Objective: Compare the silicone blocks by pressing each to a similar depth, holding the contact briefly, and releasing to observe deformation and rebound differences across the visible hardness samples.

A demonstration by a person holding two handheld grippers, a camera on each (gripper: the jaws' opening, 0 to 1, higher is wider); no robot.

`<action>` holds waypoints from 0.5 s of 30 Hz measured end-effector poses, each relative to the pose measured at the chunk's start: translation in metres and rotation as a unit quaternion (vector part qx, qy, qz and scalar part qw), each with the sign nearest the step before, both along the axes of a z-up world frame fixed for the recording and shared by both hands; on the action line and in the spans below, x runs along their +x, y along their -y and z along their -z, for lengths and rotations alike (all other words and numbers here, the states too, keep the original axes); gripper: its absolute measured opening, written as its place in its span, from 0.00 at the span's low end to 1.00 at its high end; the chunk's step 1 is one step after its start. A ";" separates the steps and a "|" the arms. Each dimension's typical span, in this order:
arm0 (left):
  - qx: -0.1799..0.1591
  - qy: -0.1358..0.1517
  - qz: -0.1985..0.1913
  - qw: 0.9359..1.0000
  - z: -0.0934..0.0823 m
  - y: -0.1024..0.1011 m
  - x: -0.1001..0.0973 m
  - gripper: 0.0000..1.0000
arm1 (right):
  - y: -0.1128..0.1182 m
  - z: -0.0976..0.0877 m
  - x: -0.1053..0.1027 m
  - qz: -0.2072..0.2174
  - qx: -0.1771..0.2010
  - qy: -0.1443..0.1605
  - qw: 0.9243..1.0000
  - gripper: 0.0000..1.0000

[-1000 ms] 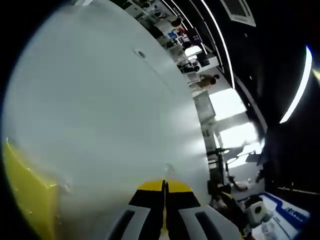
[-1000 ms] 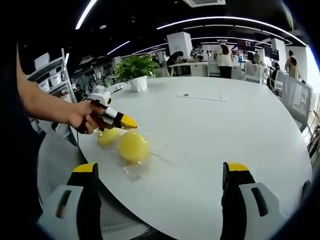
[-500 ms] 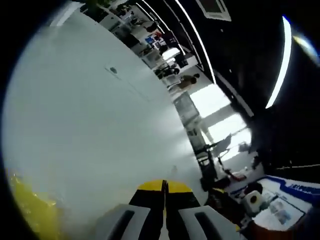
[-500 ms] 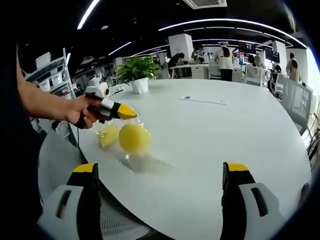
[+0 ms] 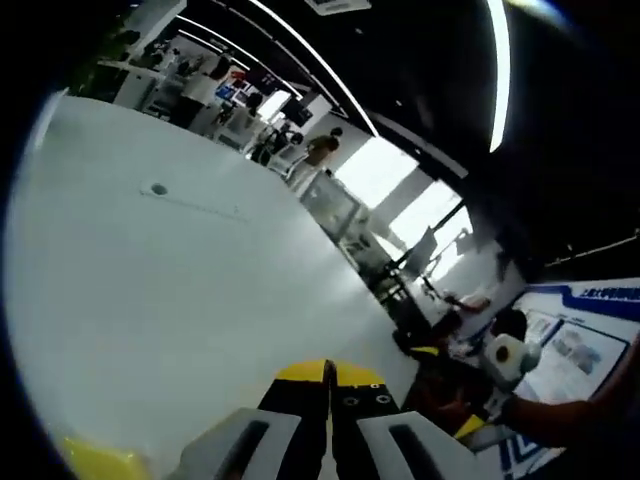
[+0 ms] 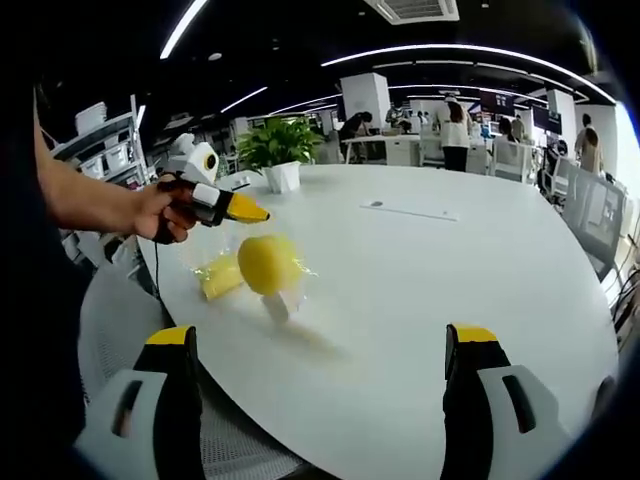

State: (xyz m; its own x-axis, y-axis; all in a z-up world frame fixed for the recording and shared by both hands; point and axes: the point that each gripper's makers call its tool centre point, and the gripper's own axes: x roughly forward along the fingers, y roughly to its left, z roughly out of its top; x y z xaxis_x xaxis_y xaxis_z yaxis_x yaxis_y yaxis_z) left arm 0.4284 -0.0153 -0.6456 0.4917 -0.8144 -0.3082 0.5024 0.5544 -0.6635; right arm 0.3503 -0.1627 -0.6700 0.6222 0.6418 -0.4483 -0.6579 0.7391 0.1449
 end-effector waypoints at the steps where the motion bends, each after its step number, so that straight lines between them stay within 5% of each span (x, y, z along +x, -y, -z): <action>1: 0.005 0.014 0.013 1.000 -0.006 0.001 -0.001 0.00 | 0.000 0.000 0.000 0.000 0.000 0.000 1.000 0.96; 9: 0.017 0.088 0.054 0.995 -0.060 0.002 -0.004 0.00 | 0.002 -0.022 0.006 0.006 0.030 0.015 0.999 0.96; 15: 0.058 0.137 0.107 0.983 -0.087 0.009 -0.015 0.00 | -0.003 -0.052 0.019 0.006 0.060 0.041 0.997 0.96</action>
State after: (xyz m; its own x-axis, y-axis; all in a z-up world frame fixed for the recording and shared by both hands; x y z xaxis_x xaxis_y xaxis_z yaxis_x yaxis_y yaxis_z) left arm 0.4135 -0.0248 -0.5584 0.3909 -0.8750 -0.2857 0.7661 0.4813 -0.4259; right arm 0.3697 -0.1599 -0.6182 0.6620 0.6797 -0.3159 -0.6618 0.7279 0.1792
